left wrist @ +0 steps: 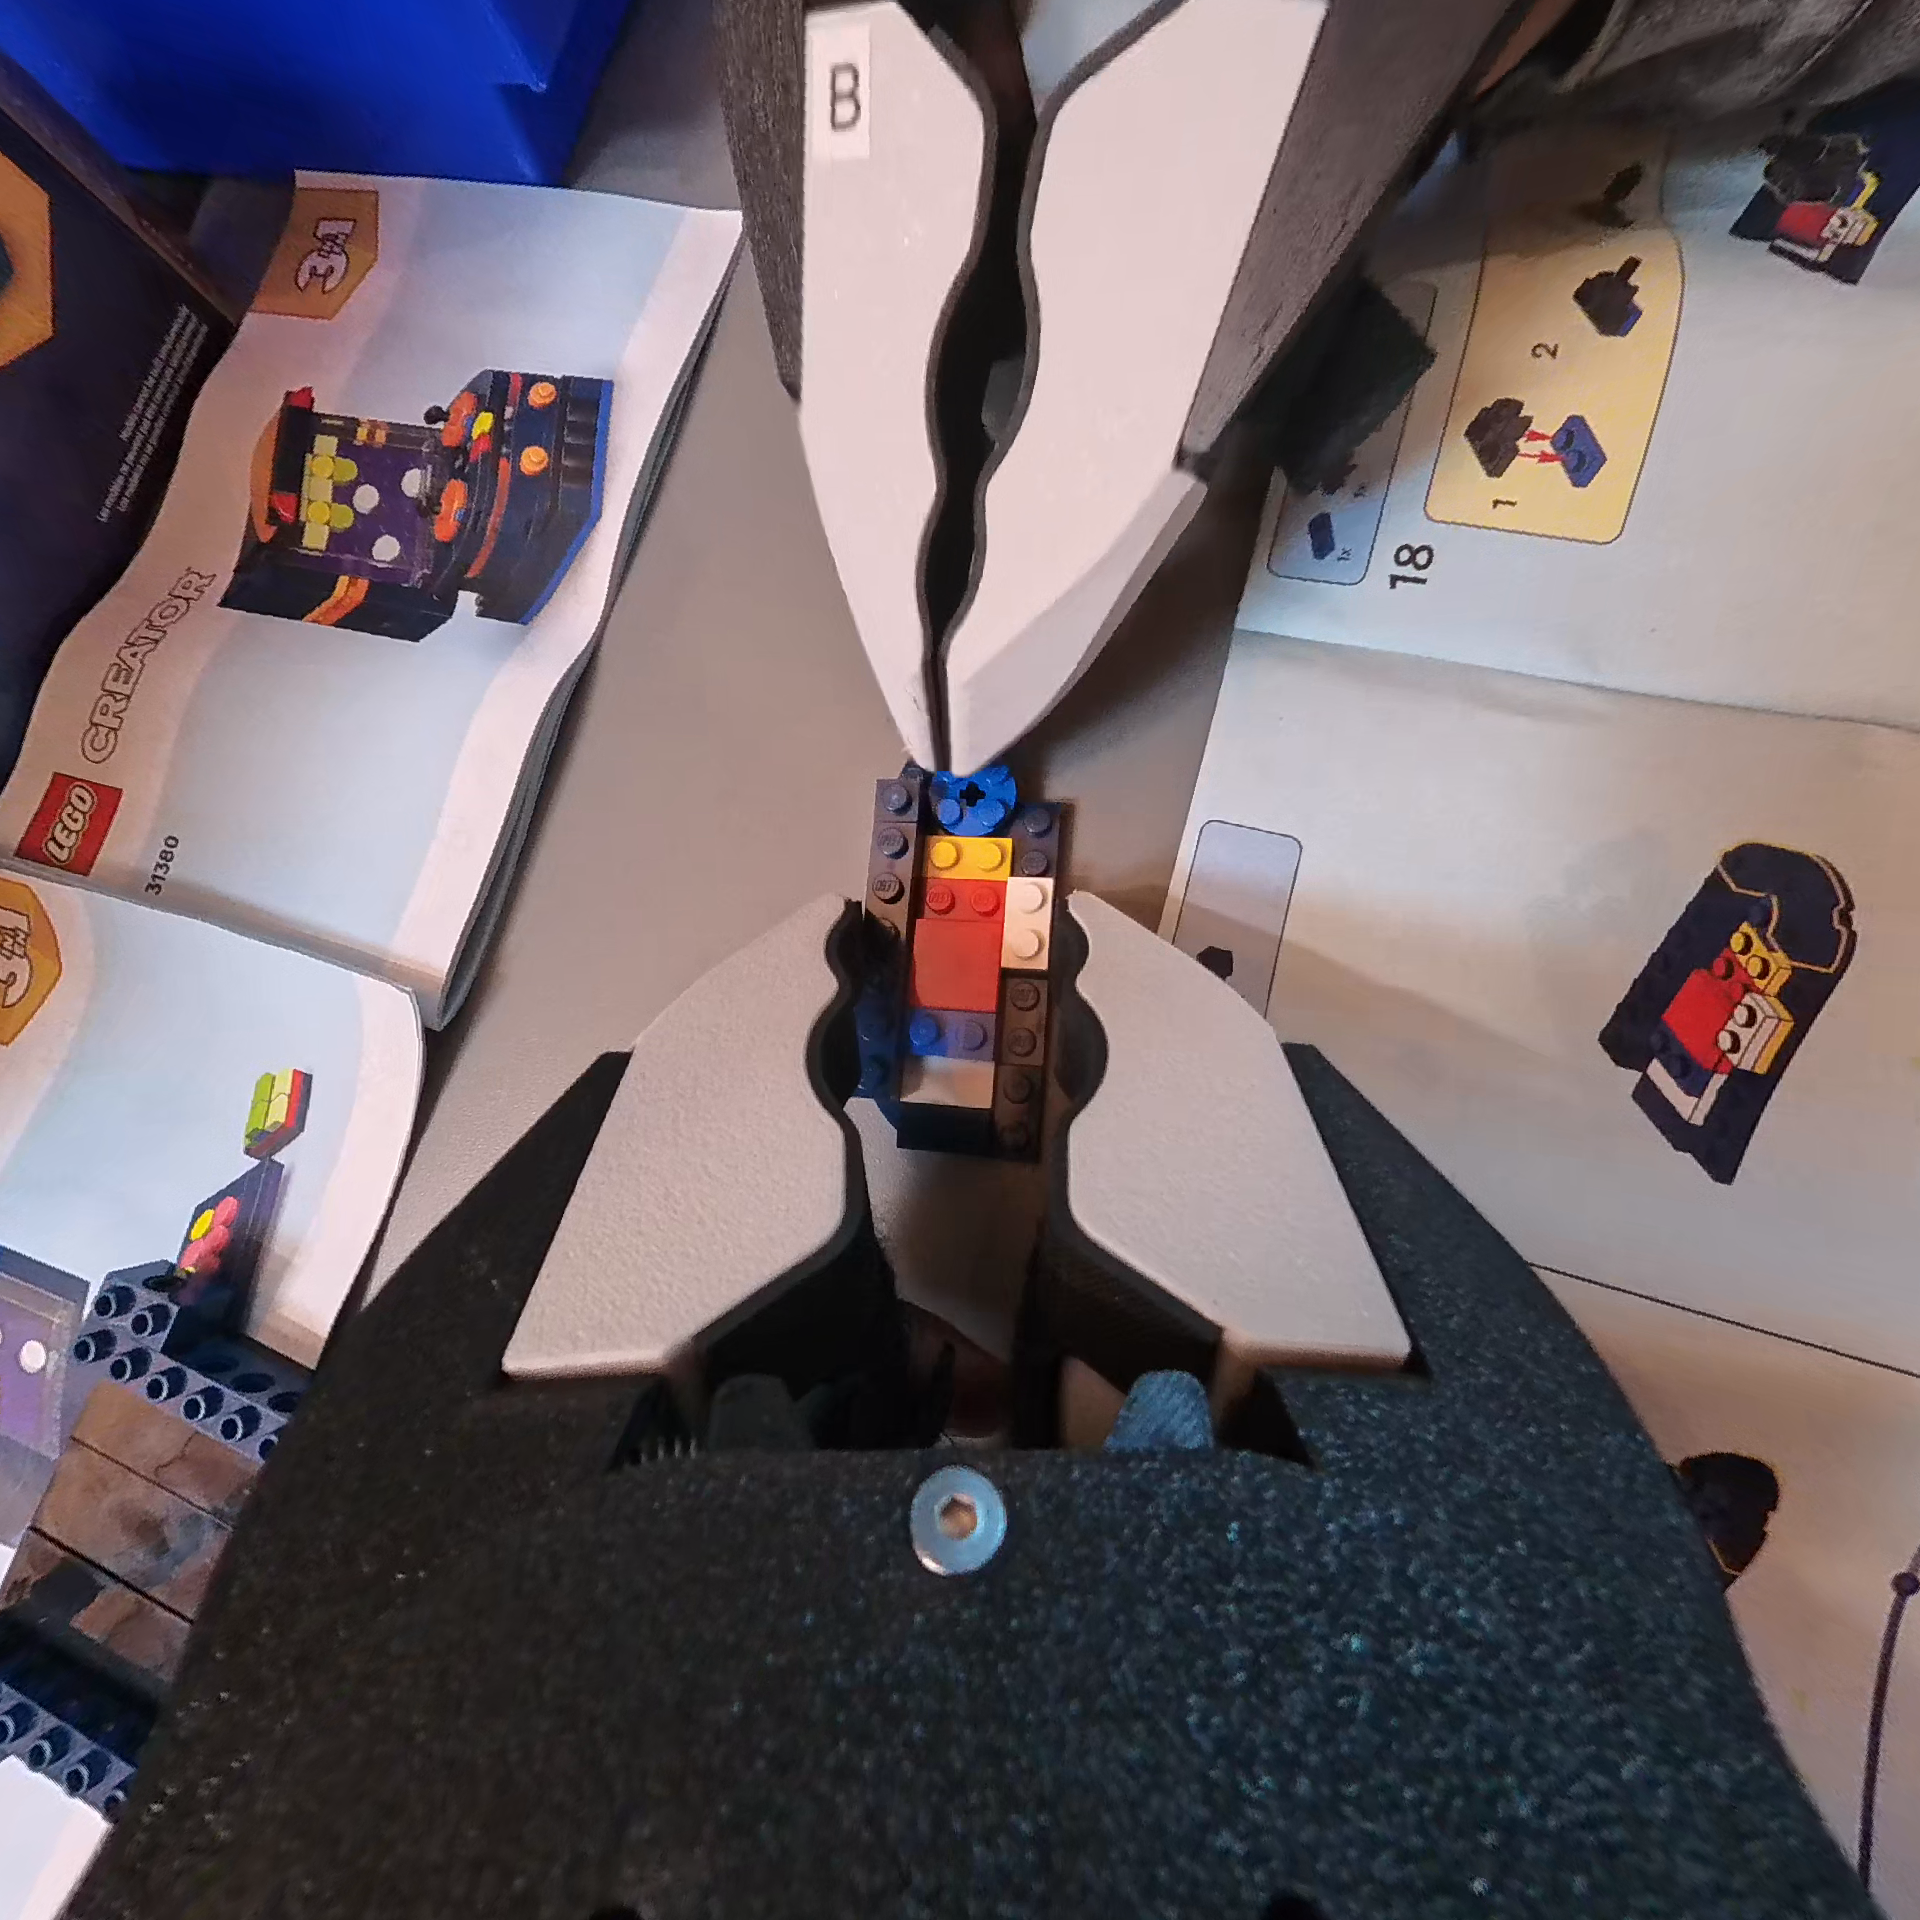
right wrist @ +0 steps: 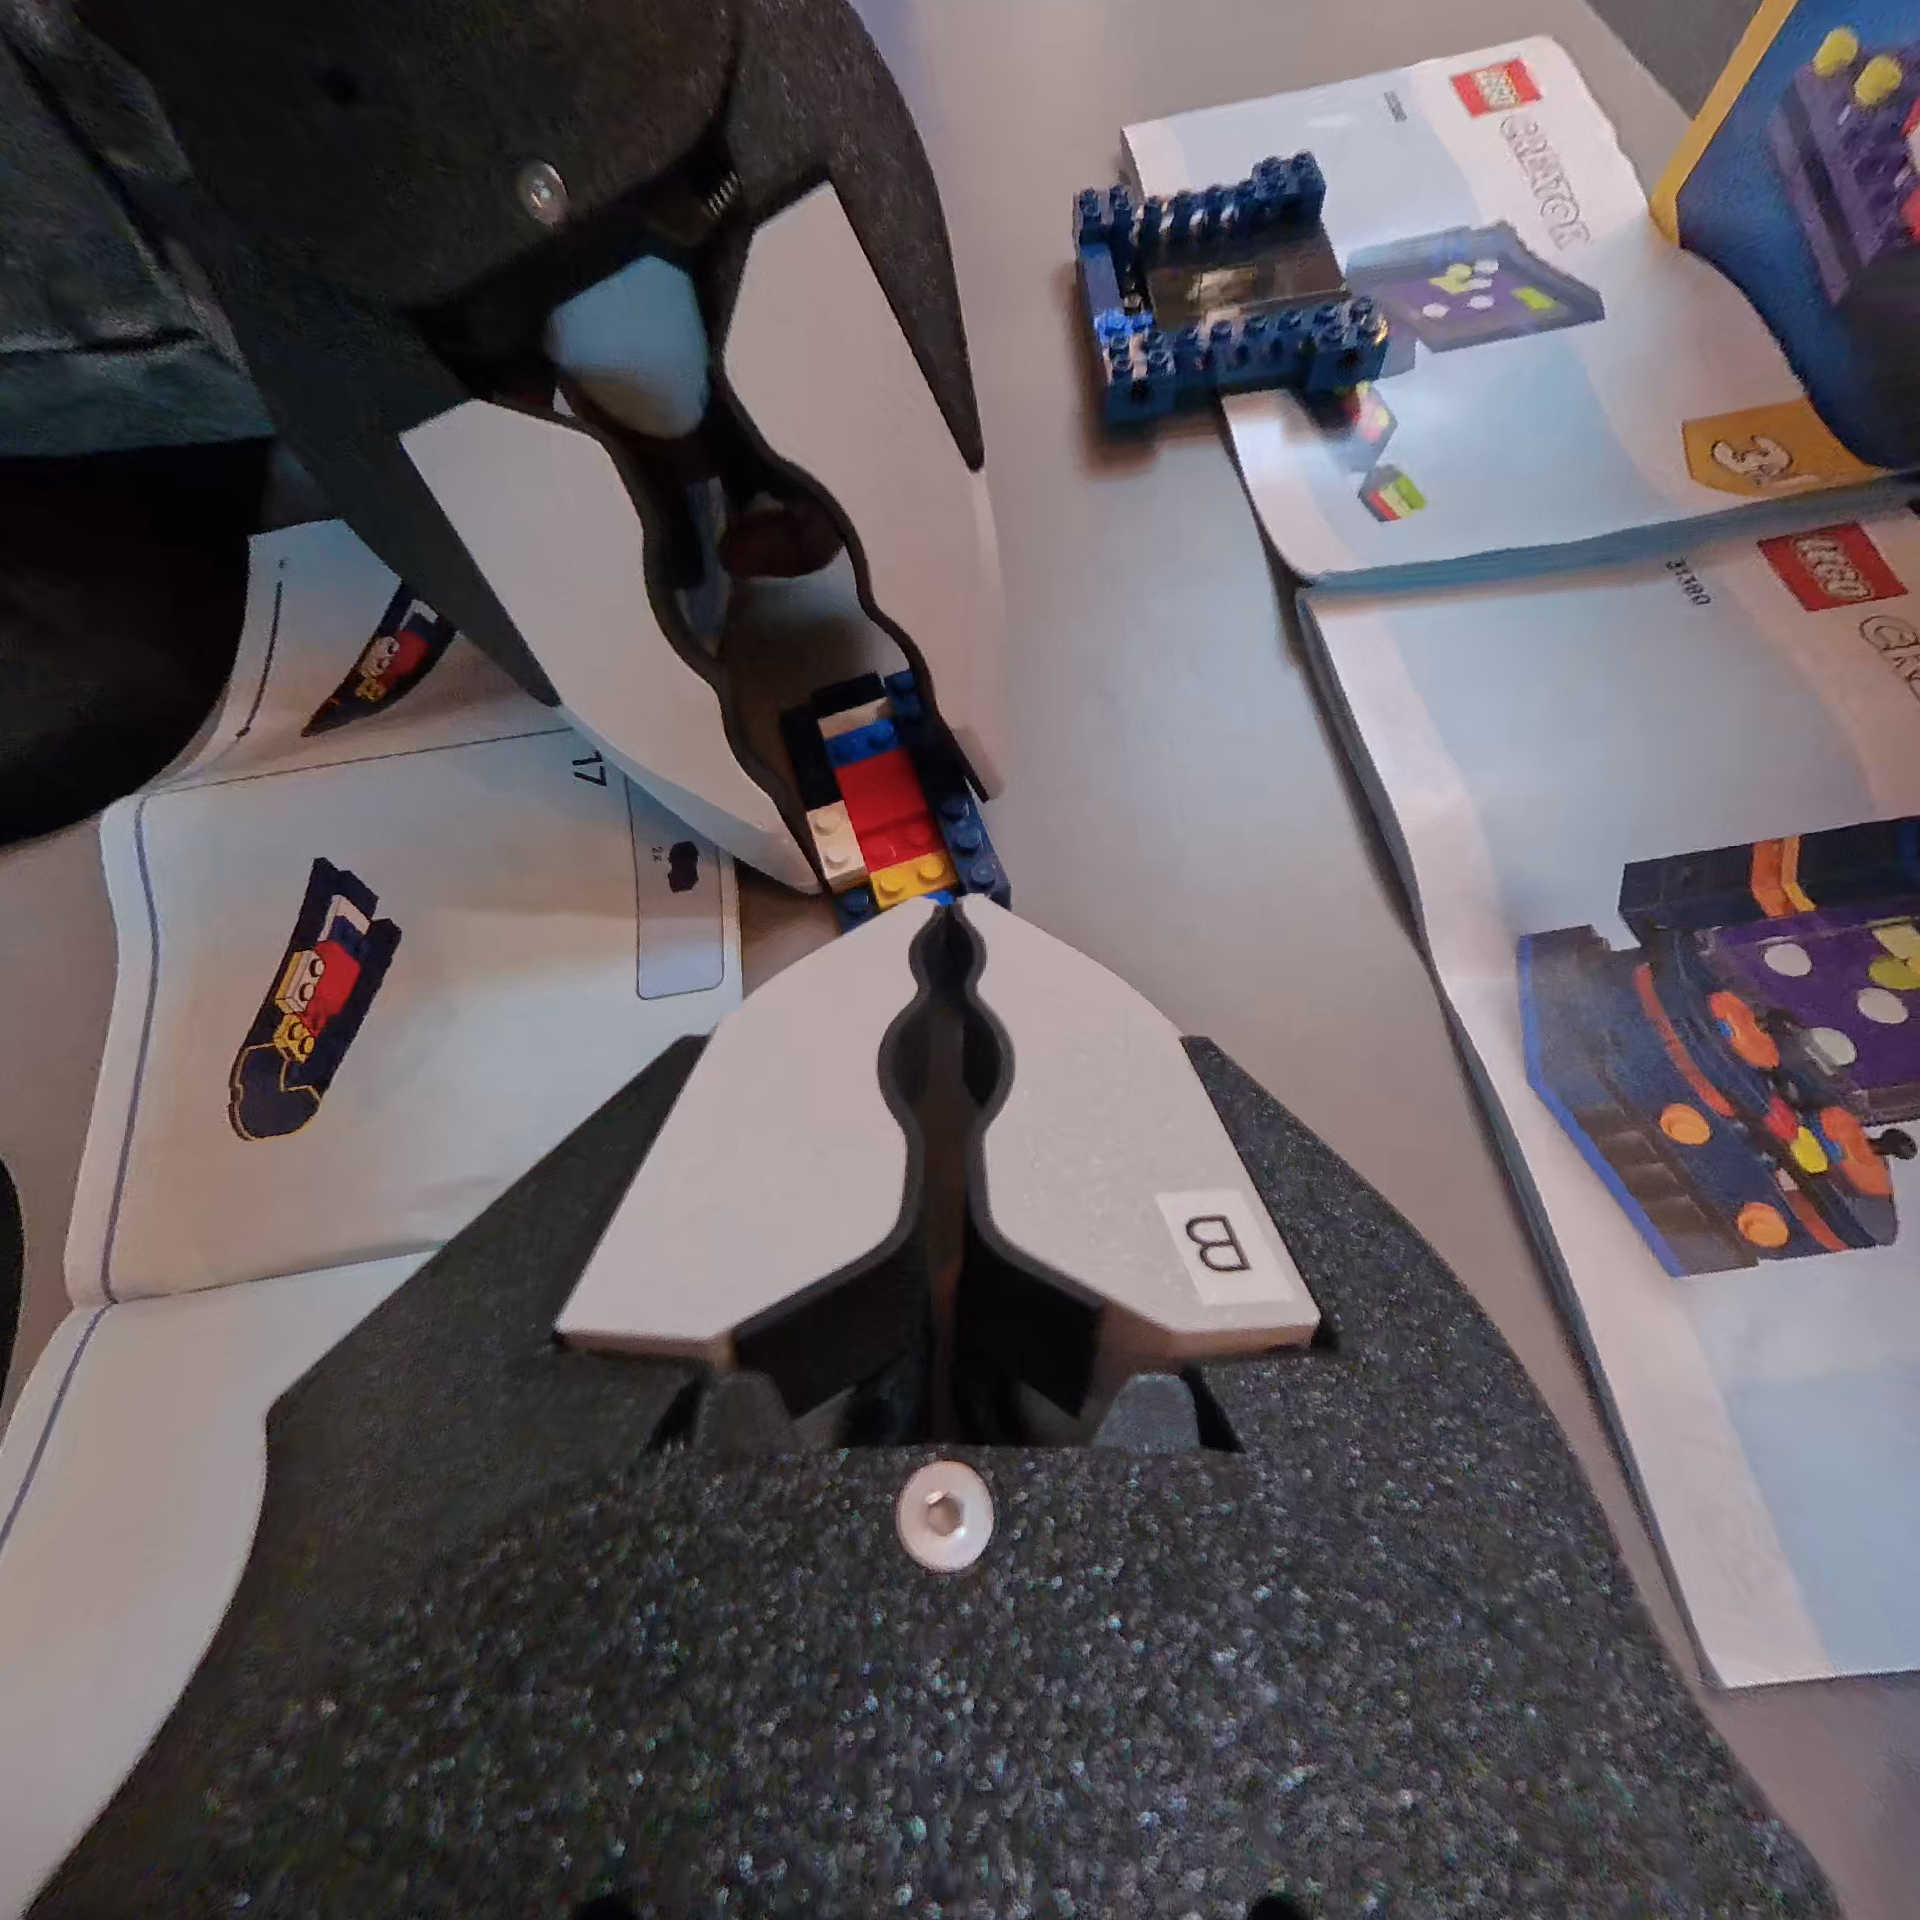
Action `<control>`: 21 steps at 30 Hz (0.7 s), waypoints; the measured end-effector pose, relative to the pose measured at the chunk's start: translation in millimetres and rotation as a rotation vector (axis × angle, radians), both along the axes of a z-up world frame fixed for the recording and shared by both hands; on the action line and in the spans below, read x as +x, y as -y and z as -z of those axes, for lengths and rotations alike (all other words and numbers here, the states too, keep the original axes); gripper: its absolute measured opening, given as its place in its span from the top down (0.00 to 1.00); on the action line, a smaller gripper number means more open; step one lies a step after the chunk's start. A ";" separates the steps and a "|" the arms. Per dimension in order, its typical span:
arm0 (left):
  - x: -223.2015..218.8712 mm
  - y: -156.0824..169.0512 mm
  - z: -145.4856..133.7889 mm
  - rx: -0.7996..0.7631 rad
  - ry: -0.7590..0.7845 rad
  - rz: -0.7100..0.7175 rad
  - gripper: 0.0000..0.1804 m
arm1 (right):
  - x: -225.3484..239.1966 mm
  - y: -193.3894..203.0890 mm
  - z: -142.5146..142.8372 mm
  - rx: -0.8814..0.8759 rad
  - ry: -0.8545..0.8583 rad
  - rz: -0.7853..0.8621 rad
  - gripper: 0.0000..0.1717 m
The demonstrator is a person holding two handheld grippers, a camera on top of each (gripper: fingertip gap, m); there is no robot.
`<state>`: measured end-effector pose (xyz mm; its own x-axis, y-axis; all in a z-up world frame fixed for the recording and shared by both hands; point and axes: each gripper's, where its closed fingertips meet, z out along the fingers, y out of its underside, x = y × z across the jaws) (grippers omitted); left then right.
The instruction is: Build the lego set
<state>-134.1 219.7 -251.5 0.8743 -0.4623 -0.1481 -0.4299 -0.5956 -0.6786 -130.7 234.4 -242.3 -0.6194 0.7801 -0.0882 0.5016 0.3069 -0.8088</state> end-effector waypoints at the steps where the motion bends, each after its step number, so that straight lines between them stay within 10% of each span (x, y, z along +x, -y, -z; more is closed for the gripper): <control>1: 0.1 0.0 0.2 -0.004 0.002 -0.002 0.81 | 0.3 -0.3 1.6 0.008 0.009 0.000 1.00; 21: -1.0 0.2 1.2 -0.103 -0.013 -0.036 0.82 | -0.5 3.7 5.0 0.147 -0.004 0.002 1.00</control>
<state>-135.1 219.5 -252.7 0.8887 -0.4444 -0.1131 -0.4159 -0.6772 -0.6070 -131.2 230.8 -247.3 -0.6179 0.7857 0.0296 0.4994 0.4213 -0.7570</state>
